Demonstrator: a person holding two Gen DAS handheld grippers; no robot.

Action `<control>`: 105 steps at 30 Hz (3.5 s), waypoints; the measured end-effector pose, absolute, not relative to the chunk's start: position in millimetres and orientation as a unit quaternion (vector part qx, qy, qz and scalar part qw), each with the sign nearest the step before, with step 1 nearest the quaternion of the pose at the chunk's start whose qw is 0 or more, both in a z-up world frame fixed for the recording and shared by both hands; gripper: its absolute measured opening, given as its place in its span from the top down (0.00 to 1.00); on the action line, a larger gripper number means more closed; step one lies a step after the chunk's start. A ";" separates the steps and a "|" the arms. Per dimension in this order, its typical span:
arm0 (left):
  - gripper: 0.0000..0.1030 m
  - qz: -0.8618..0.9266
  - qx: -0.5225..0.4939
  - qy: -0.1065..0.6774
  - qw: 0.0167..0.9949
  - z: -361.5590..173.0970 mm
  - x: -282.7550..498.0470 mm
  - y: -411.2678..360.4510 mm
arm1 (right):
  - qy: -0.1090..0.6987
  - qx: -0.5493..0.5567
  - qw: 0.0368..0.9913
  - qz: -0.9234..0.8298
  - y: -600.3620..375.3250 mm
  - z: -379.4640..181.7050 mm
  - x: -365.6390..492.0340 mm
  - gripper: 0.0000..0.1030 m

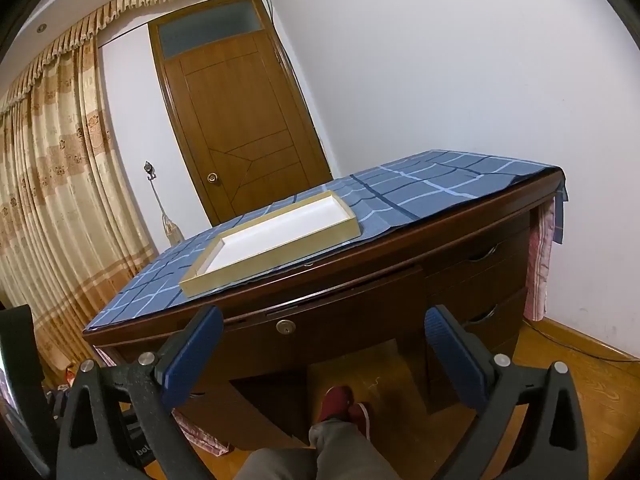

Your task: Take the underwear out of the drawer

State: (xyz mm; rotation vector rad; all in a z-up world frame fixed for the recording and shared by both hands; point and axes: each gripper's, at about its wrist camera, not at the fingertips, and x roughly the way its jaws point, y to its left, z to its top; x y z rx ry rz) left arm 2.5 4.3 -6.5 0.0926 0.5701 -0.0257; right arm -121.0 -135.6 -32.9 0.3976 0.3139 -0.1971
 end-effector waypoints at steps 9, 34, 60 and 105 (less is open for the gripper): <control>0.00 -0.013 0.044 0.283 0.958 -7.0 3.1 4.5 | 0.156 0.199 0.962 -0.098 -135.6 -33.9 -120.7 0.01; 0.00 -0.014 0.041 0.289 0.956 -8.9 6.1 2.3 | 0.163 0.209 0.959 -0.101 -141.4 -39.2 -117.5 0.01; 0.00 -0.027 0.010 0.344 0.939 -57.7 66.4 15.1 | 0.211 0.201 0.951 -0.107 -190.9 -97.4 -59.8 0.01; 0.00 0.031 0.005 0.327 0.945 -88.8 162.8 13.3 | 0.247 0.195 0.948 0.049 -296.3 -180.6 108.8 0.01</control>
